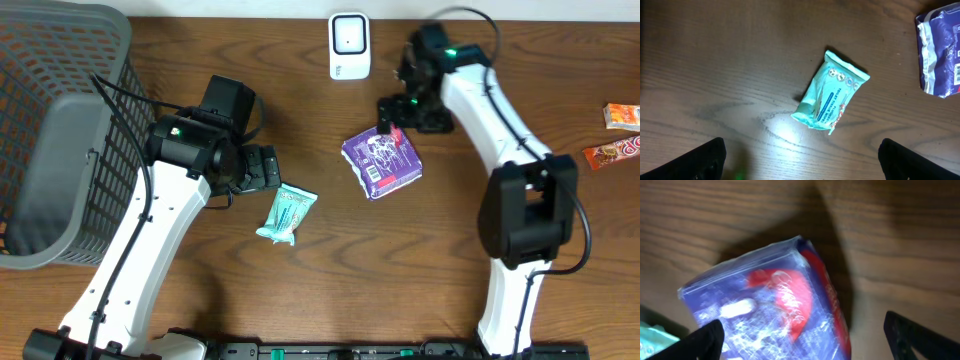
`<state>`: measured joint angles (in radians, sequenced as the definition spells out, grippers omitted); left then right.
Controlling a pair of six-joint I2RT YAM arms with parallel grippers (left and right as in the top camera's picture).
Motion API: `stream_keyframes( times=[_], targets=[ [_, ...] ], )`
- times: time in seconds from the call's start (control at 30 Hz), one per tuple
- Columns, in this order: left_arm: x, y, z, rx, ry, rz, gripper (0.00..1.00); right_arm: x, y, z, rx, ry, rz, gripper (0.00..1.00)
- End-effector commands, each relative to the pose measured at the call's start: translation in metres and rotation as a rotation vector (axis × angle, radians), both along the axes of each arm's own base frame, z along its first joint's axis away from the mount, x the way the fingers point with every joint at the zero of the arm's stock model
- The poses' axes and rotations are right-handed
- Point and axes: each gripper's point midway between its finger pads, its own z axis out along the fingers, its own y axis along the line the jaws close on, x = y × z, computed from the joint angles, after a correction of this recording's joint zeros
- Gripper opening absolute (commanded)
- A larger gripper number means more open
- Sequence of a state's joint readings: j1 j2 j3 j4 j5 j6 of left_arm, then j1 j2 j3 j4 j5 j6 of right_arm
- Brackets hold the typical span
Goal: Scan the item barcode
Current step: 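Regrasp the red-purple bag with the right gripper and lift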
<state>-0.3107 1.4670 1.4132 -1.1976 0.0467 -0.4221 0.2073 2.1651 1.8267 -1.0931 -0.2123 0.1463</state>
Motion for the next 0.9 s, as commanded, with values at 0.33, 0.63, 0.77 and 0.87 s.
stream_keyframes(
  times=[0.33,0.63,0.77,0.87],
  targets=[
    [-0.001,0.001,-0.002,0.013,0.007,-0.006,0.98,-0.034,0.020,-0.049,0.556,0.066,0.012,0.47],
    [-0.001,0.001,-0.002,0.013,0.007,-0.006,0.98,-0.009,0.011,-0.007,0.504,0.021,-0.038,0.01],
    [-0.001,0.001,-0.002,0.013,0.007,-0.006,0.98,0.010,-0.035,0.029,0.137,-0.070,-0.164,0.01],
    [-0.001,0.001,-0.002,0.013,0.007,-0.006,0.98,0.010,-0.090,0.062,-0.287,-0.174,-0.325,0.01]
  ],
)
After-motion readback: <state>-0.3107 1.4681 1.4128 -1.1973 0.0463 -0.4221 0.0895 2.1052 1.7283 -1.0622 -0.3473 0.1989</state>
